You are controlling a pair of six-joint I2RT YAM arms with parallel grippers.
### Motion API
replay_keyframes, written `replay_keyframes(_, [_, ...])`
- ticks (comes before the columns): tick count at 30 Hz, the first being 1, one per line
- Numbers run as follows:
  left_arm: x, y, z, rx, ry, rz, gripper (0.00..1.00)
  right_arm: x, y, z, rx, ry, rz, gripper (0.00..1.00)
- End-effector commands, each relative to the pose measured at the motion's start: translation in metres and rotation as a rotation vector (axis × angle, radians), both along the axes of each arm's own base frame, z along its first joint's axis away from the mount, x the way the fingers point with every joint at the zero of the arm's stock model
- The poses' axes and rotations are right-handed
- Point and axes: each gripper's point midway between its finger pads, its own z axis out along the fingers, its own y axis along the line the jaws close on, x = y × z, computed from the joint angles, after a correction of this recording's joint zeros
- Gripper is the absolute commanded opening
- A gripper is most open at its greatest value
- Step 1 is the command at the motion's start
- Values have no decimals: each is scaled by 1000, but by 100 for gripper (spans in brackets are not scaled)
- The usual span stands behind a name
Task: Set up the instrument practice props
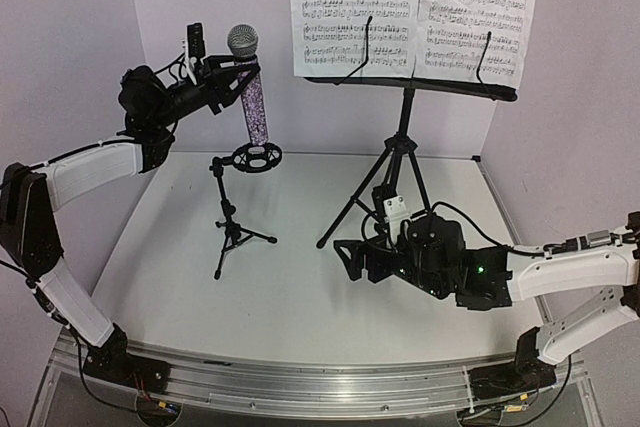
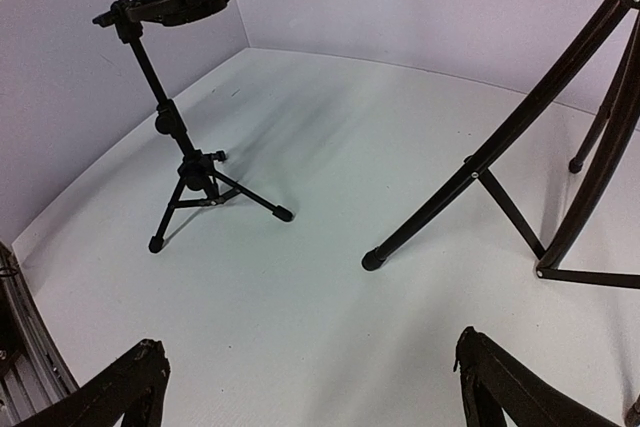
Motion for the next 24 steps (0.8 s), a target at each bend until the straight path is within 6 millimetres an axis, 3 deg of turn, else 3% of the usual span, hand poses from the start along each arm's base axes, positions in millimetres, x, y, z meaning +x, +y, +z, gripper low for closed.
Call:
replay_keyframes(1, [-12, 5, 21, 1, -66, -4, 0, 1, 9, 16, 43, -7, 10, 98])
replay_keyframes(5, [-19, 3, 12, 28, -28, -39, 0, 0, 7, 15, 44, -3, 9, 98])
replay_keyframes(11, [-11, 1, 4, 55, 18, -30, 0, 0, 7, 16, 44, -1, 8, 98])
replay_keyframes(24, [-25, -1, 21, 91, 47, -85, 0, 0, 5, 14, 35, 5, 5, 98])
